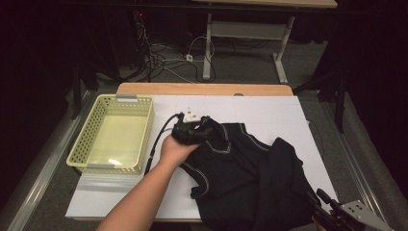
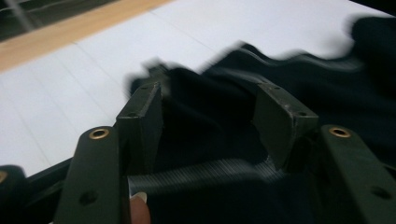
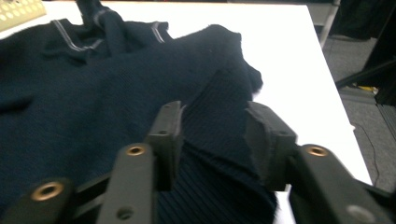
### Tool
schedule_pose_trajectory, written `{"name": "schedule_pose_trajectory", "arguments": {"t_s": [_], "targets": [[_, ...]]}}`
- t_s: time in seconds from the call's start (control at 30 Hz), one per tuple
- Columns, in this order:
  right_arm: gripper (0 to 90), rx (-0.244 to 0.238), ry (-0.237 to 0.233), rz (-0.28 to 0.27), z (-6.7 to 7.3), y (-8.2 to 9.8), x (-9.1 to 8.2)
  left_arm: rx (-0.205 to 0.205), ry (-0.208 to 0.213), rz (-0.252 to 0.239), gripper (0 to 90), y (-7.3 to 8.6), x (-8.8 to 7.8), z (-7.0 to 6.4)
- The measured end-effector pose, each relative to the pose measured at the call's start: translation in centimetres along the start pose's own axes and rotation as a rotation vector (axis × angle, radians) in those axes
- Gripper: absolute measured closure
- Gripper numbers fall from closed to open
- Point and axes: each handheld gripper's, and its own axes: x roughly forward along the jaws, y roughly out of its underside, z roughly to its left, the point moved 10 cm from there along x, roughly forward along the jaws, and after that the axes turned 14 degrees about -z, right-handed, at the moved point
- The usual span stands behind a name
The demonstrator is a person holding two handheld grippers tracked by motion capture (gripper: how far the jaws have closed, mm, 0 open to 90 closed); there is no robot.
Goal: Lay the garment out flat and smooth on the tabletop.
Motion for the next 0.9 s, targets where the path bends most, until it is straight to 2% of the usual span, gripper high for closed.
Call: {"name": "schedule_pose_trajectory", "arguments": {"t_s": [0.03, 0.07, 0.1, 0.13, 0.17, 0.2, 0.23, 0.27, 0.3, 0.37, 0.43, 0.47, 0.5, 0.53, 0.57, 0.6, 0.63, 0.67, 0.73, 0.77, 0.8, 0.83, 0.9], "targets": [[54.7, -0.009, -0.009, -0.005, 0.5, -0.3, 0.1, -0.007, 0.023, -0.013, 37.5, 0.5, -1.1, -1.1], [54.1, -0.012, -0.014, -0.006, 0.8, -0.4, 0.2, -0.027, 0.064, -0.035, 37.4, 1.5, -3.4, -3.5], [53.7, -0.016, -0.02, -0.004, 1.1, -0.5, 0.3, -0.03, 0.072, -0.052, 34.5, 2.0, -4.6, -4.6], [53.7, -0.016, -0.02, -0.004, 1.1, -0.5, 0.3, -0.03, 0.072, -0.052, 33.3, 2.0, -4.6, -4.6], [53.3, -0.028, -0.031, -0.01, 1.7, -0.8, 0.4, -0.037, 0.116, -0.062, 33.1, 3.1, -6.7, -6.9], [53.3, -0.028, -0.031, -0.01, 1.7, -0.8, 0.4, -0.037, 0.116, -0.062, 30.5, 3.1, -6.7, -6.9], [53.2, -0.032, -0.042, -0.011, 2.3, -1.0, 0.5, -0.043, 0.126, -0.067, 28.3, 3.6, -7.8, -7.8], [53.1, -0.032, -0.048, -0.013, 2.6, -1.1, 0.6, -0.054, 0.13, -0.082, 26.1, 4.1, -8.7, -8.7], [53.1, -0.032, -0.048, -0.013, 2.6, -1.1, 0.6, -0.059, 0.14, -0.077, 26.1, 4.7, -9.4, -9.5], [53.5, -0.034, -0.066, -0.015, 3.1, -1.3, 1.0, -0.053, 0.146, -0.009, 14.0, 6.7, -10.3, -10.9], [53.5, -0.033, -0.077, -0.017, 3.4, -1.5, 1.3, -0.051, 0.151, 0.047, 14.1, 8.8, -10.8, -11.9], [53.5, -0.038, -0.084, -0.019, 3.6, -1.5, 1.5, -0.014, 0.12, 0.116, 14.1, 10.7, -10.7, -12.2], [53.4, -0.038, -0.089, -0.018, 3.8, -1.6, 1.7, -0.008, 0.104, 0.165, 14.2, 11.6, -10.5, -12.2], [53.4, -0.037, -0.097, -0.02, 4.0, -1.6, 1.9, -0.008, 0.104, 0.165, 15.4, 11.6, -10.5, -12.2], [53.5, -0.037, -0.104, -0.025, 4.1, -1.7, 2.1, -0.016, 0.089, 0.214, 16.0, 12.3, -10.1, -12.2], [53.5, -0.037, -0.104, -0.025, 4.1, -1.7, 2.1, -0.003, 0.073, 0.195, 16.0, 12.1, -9.7, -12.3], [53.5, -0.039, -0.112, -0.026, 4.3, -1.7, 2.4, 0.01, 0.067, 0.209, 20.2, 11.9, -9.3, -12.4], [53.4, -0.047, -0.124, -0.022, 4.7, -1.7, 2.9, 0.04, 0.088, 0.204, 35.1, 11.4, -8.5, -12.8], [53.4, -0.045, -0.13, -0.018, 4.9, -1.6, 3.1, 0.036, 0.098, 0.188, 53.4, 11.2, -8.2, -13.0], [53.2, -0.051, -0.14, -0.016, 5.3, -1.7, 3.5, 0.029, 0.135, 0.169, 64.7, 11.1, -8.1, -13.3], [53.2, -0.052, -0.147, -0.016, 5.5, -1.7, 3.7, 0.03, 0.146, 0.165, 73.7, 11.2, -8.1, -13.4], [53.2, -0.056, -0.152, -0.015, 5.7, -1.8, 3.9, 0.03, 0.148, 0.162, 77.4, 11.2, -8.2, -13.4], [53.2, -0.059, -0.159, -0.015, 5.8, -1.8, 4.0, 0.028, 0.148, 0.164, 79.2, 11.2, -8.5, -13.2]]}}
